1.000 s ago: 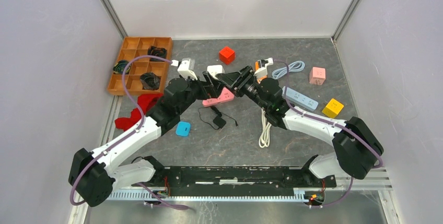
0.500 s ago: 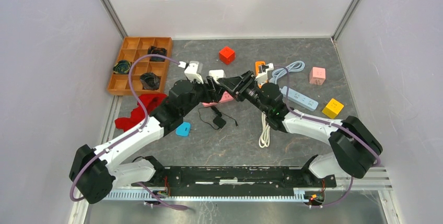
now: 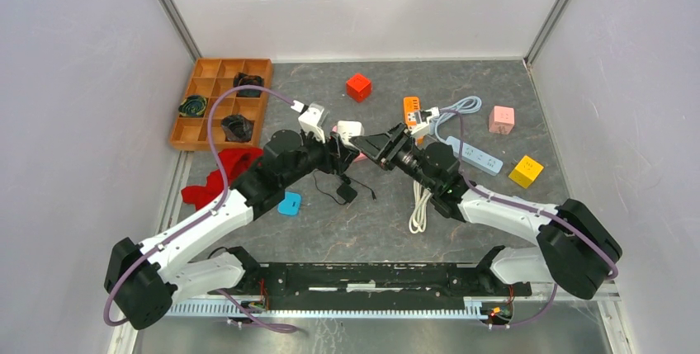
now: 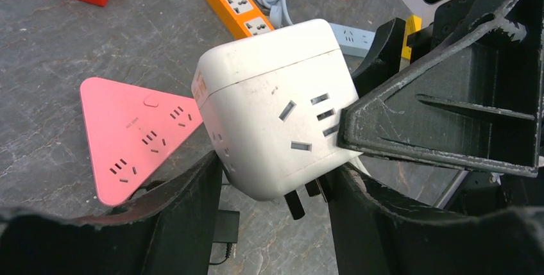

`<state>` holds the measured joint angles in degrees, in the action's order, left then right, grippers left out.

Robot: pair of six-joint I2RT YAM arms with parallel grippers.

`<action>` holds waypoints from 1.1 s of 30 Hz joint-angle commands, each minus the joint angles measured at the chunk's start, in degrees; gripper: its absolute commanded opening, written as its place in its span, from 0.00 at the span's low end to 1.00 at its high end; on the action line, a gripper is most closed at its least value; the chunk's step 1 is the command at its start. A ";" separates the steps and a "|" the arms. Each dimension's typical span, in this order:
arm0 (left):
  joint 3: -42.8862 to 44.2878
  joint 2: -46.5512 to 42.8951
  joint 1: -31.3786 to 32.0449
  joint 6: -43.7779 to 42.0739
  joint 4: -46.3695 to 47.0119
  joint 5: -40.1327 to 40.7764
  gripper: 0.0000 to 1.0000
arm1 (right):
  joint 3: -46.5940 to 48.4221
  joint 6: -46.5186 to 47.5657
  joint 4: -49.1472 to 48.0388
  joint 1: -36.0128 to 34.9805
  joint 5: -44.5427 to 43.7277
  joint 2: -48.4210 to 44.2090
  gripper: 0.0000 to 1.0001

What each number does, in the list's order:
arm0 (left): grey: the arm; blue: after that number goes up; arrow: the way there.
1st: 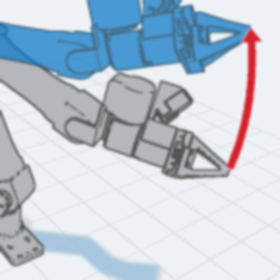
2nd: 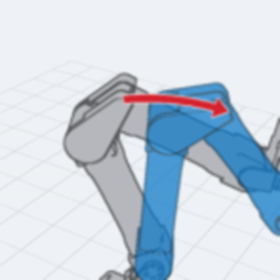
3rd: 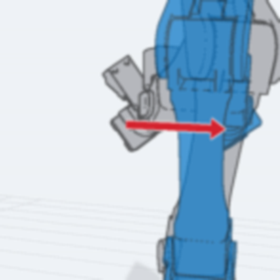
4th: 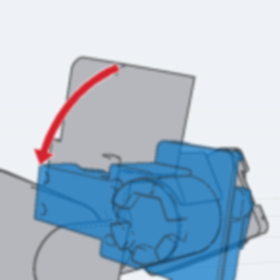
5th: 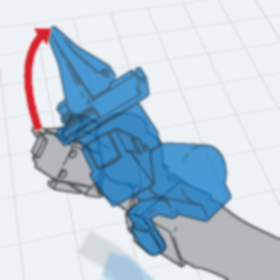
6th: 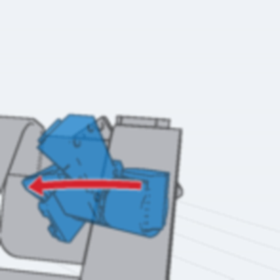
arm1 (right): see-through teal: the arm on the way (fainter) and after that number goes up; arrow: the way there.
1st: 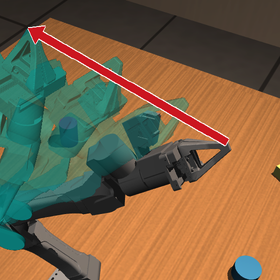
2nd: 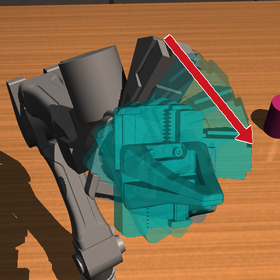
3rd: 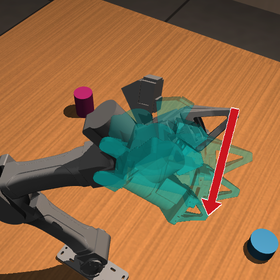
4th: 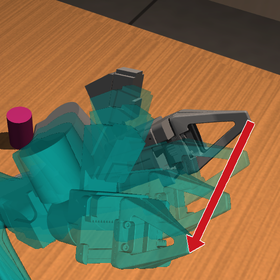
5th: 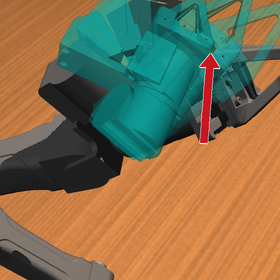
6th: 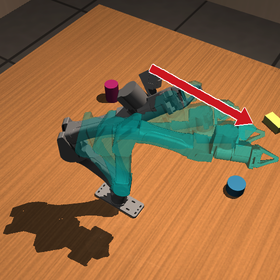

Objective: Insert the plug
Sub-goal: Pick up the plug from the center of the board.

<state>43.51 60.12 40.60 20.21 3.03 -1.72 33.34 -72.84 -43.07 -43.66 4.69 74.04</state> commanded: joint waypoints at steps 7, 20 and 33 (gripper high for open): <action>0.70 -1.27 -1.66 -5.86 3.38 6.84 0.61 | -5.13 -6.08 -6.97 -0.91 6.23 -1.43 0.38; 0.71 1.89 -1.20 1.13 7.13 1.27 0.99 | -0.57 -8.79 -2.72 -0.98 1.15 -0.21 0.38; 0.46 5.21 0.59 1.08 13.07 6.01 0.99 | 0.04 -12.38 -5.45 -1.50 -0.71 2.68 0.38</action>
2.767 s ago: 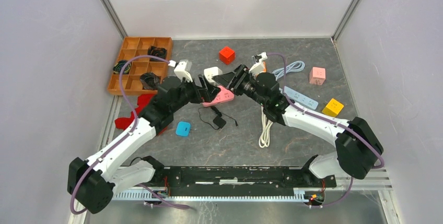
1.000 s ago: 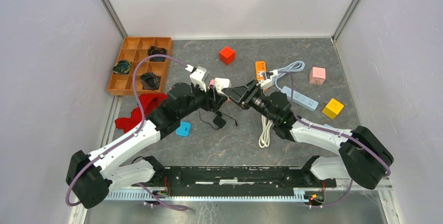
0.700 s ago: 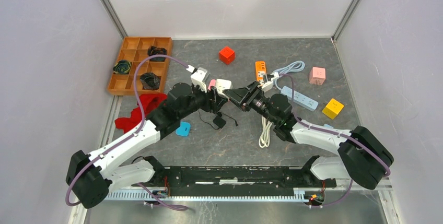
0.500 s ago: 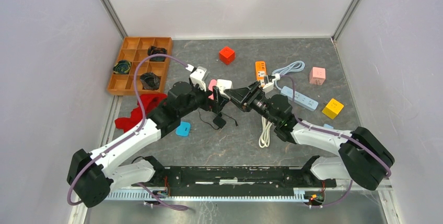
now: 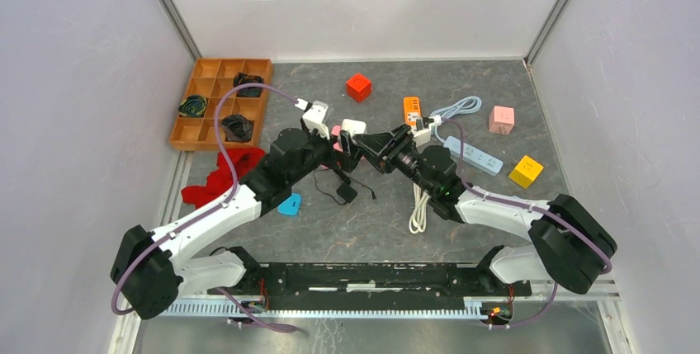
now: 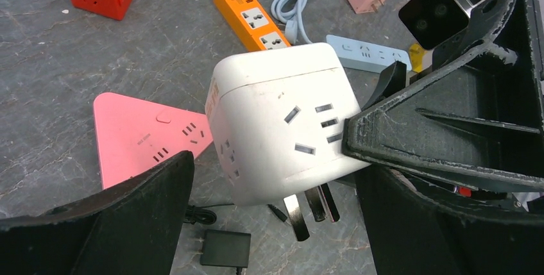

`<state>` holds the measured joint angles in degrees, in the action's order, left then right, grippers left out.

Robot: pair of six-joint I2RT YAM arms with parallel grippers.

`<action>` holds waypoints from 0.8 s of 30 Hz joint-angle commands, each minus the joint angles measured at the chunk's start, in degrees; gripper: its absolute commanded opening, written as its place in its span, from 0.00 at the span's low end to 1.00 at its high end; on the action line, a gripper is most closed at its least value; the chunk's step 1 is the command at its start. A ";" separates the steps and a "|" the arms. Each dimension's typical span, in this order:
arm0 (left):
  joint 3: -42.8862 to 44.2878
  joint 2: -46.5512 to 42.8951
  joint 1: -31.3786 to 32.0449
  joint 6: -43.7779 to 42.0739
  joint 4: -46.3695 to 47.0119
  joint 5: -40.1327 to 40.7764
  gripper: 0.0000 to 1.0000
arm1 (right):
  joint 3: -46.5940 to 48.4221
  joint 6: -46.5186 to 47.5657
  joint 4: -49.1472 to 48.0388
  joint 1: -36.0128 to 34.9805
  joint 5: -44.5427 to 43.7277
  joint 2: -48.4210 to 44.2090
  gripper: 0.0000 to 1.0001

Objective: Insert the plug
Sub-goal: Pick up the plug from the center of the board.

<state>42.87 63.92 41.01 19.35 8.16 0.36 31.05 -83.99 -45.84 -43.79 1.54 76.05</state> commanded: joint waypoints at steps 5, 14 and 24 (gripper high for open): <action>2.35 2.88 0.38 0.95 8.63 4.32 0.80 | 2.18 -0.53 -2.75 -1.88 3.52 0.57 0.39; -1.89 -4.40 0.47 0.46 7.29 0.16 0.36 | 0.00 9.74 -2.85 -1.73 8.81 -2.60 0.67; -4.10 -11.94 0.43 -2.01 2.47 -5.96 0.27 | 0.75 20.35 5.83 -0.97 11.10 -8.07 0.87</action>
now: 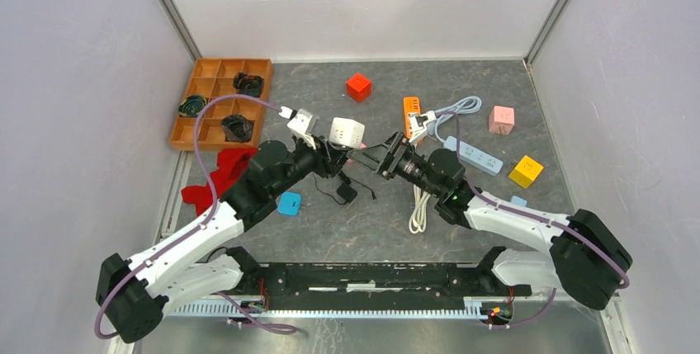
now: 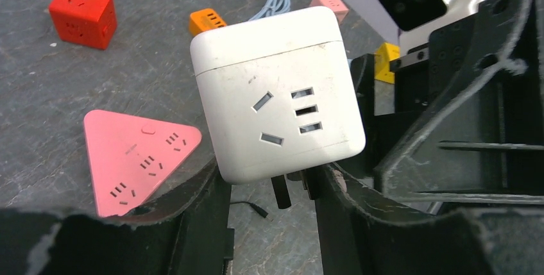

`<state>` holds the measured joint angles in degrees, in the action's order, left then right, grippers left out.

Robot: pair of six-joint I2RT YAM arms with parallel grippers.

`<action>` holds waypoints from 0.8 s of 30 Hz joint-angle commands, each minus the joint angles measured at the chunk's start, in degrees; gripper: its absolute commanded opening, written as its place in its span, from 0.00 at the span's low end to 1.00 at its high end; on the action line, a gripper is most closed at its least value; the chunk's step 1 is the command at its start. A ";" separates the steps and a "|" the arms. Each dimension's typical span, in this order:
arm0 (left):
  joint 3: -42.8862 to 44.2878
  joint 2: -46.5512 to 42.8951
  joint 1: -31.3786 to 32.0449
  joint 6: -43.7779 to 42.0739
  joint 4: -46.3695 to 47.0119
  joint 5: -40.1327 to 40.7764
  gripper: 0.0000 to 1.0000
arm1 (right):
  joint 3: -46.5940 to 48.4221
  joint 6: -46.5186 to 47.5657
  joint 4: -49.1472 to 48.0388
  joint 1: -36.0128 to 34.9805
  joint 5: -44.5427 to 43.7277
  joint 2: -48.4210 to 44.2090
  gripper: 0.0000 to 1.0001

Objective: Insert the plug
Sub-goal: Pick up the plug from the center of the board.

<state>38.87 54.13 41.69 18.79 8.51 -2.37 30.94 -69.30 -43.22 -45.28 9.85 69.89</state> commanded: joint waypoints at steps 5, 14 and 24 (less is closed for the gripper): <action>2.41 -3.12 -0.25 -6.30 -3.75 -5.23 0.27 | 5.57 12.08 13.50 3.82 6.65 -4.35 0.98; 6.48 -0.93 -0.21 -15.09 -13.06 -6.15 0.28 | 18.48 22.95 27.06 14.61 24.37 -3.17 0.98; 4.99 -1.04 -0.21 -20.43 -12.78 -11.75 0.28 | 26.14 24.13 33.01 14.69 34.88 6.42 0.98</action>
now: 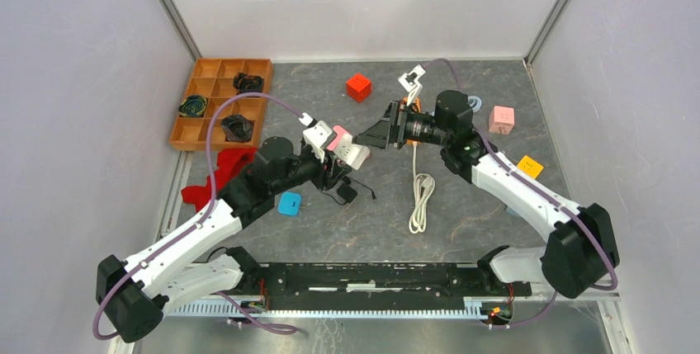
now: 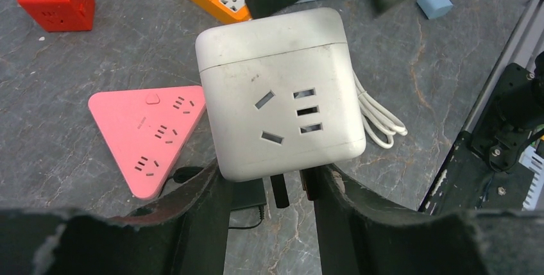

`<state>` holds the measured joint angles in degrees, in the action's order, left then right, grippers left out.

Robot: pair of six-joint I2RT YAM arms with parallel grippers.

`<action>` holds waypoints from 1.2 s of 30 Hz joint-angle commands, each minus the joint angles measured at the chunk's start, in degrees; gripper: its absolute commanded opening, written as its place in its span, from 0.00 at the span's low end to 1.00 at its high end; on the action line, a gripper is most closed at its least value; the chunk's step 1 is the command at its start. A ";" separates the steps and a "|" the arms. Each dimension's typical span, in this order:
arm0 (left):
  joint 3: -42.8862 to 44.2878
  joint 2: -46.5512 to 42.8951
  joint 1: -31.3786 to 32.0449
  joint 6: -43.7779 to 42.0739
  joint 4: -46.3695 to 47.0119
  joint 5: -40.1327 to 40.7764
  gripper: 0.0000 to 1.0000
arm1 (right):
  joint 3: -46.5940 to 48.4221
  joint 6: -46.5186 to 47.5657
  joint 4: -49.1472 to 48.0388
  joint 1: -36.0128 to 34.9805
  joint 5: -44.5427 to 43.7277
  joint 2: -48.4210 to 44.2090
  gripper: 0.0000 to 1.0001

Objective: Insert the plug
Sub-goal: Pick up the plug from the center of the board.

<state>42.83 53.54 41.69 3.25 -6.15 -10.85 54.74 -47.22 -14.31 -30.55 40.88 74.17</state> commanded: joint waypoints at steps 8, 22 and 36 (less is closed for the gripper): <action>1.08 -0.10 -0.21 -5.40 1.76 -3.99 0.29 | 0.59 -0.64 2.52 -0.64 6.81 4.68 0.97; -0.25 -0.41 -0.21 -5.91 2.41 -0.69 0.42 | -7.61 -8.39 -10.16 -1.26 9.21 3.71 0.44; 5.48 4.44 -1.67 4.49 -3.17 7.72 1.00 | -8.17 3.42 -0.55 -0.45 -16.01 0.03 0.36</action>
<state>45.91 57.32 41.43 2.33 -9.78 -5.58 47.03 -47.72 -14.39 -31.33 35.07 77.56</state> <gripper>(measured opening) 0.993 0.657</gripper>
